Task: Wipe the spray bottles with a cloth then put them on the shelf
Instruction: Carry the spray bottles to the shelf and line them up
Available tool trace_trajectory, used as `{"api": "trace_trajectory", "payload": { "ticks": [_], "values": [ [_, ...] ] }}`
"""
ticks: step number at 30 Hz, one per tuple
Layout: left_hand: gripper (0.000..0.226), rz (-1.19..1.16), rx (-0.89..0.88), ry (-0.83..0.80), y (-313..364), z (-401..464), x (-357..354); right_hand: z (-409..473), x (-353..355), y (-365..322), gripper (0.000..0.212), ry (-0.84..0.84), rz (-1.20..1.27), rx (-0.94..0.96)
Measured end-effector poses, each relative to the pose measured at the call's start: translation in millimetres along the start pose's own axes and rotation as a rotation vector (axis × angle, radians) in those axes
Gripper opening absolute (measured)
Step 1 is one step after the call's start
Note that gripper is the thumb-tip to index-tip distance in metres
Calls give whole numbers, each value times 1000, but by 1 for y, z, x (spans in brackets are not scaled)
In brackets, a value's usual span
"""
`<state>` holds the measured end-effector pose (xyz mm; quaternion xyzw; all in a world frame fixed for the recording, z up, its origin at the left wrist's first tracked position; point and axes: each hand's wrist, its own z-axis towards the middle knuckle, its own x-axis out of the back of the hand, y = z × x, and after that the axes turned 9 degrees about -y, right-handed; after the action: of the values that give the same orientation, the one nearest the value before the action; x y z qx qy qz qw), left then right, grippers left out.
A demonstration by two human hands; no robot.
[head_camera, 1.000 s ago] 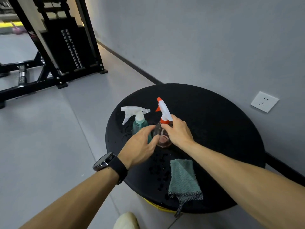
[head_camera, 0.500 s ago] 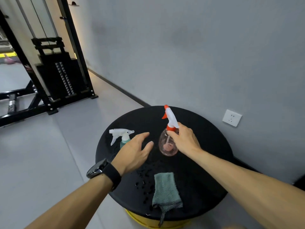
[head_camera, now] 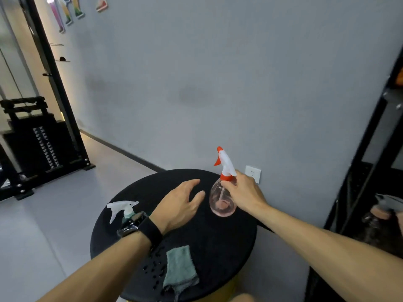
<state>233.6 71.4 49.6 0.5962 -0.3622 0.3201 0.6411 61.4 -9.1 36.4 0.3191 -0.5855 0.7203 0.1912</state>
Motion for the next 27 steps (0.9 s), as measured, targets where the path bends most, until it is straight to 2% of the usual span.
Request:
{"api": "trace_trajectory", "payload": {
  "ticks": [23, 27],
  "values": [
    [55, 30, -407, -156, 207, 17, -63, -133, 194, 78, 28, 293, -111, -147],
    [56, 39, -490, -177, 242, 17, -82, -157, 220, 88, 22, 355, -130, -183]
  ]
}}
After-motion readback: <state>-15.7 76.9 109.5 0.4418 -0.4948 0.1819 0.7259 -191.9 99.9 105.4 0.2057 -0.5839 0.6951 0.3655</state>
